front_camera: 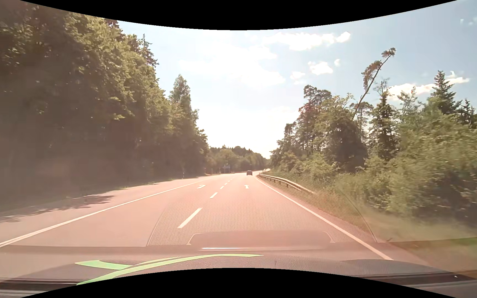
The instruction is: Follow the waypoints while adhering to traffic rules and regulations
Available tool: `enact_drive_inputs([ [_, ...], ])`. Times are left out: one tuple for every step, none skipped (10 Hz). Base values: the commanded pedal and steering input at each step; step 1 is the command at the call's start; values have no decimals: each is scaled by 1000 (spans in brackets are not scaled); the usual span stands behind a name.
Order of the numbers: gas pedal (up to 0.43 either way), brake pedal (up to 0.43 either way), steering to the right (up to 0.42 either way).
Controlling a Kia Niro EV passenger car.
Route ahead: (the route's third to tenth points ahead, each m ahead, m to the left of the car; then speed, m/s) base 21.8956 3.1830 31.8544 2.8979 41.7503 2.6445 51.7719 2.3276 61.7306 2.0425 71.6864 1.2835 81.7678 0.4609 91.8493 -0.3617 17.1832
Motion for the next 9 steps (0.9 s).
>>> enact_drive_inputs([
  [47, 0, 4],
  [47, 0, 4],
  [47, 0, 4],
  [47, 0, 4],
  [47, 0, 4],
  [47, 0, 4],
  [47, 0, 4],
  [47, 0, 6],
  [47, 0, 7],
])
